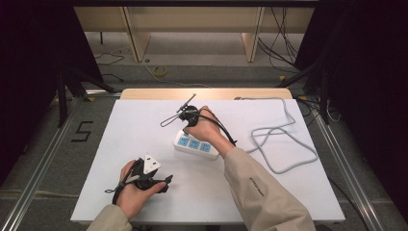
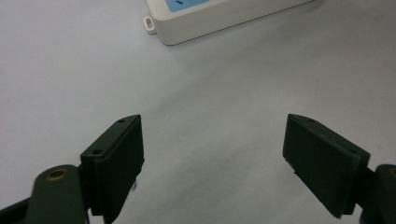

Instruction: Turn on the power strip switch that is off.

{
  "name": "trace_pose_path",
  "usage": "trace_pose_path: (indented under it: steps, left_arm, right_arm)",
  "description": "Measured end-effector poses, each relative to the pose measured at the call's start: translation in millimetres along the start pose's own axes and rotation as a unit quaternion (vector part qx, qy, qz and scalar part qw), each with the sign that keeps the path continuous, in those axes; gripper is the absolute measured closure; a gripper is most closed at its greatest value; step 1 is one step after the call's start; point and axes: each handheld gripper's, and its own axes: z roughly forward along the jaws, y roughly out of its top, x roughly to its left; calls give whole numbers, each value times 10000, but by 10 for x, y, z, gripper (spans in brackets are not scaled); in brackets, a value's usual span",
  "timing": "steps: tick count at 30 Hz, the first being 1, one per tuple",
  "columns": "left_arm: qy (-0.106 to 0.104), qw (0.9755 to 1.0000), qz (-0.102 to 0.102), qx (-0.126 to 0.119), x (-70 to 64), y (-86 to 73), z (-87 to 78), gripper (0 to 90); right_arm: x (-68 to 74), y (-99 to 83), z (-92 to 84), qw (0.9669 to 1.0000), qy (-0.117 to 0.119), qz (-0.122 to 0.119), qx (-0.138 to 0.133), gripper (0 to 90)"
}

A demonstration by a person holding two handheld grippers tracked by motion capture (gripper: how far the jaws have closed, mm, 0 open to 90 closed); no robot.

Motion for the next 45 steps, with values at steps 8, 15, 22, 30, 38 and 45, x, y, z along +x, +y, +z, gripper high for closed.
trace_pose_path:
  steps: [8, 15, 22, 30, 38, 45]
  left_arm:
    - [-13, 10000, 2, 17, 0, 1, 2, 203]
    - [-6, 10000, 4, 18, 3, 0, 1, 203]
    - [-15, 10000, -6, 15, 2, 0, 4, 203]
    - [-12, 10000, 15, 20, 0, 3, 6, 203]
    - [-11, 10000, 24, 23, -3, 6, 6, 203]
    - [-12, 10000, 13, 15, -2, 8, 14, 203]
  right_arm:
    - [-6, 8, 18, 10000, -26, 17, -13, 900]
    - [-7, 6, 49, 10000, -29, 26, 24, 900]
    - [-4, 12, 55, 10000, -63, 0, 56, 900]
    - [4, 8, 67, 9999, -99, 37, 80, 900]
    - [13, 6, 78, 9999, -125, 42, 111, 900]
    - [12, 4, 82, 9998, -130, 90, 117, 900]
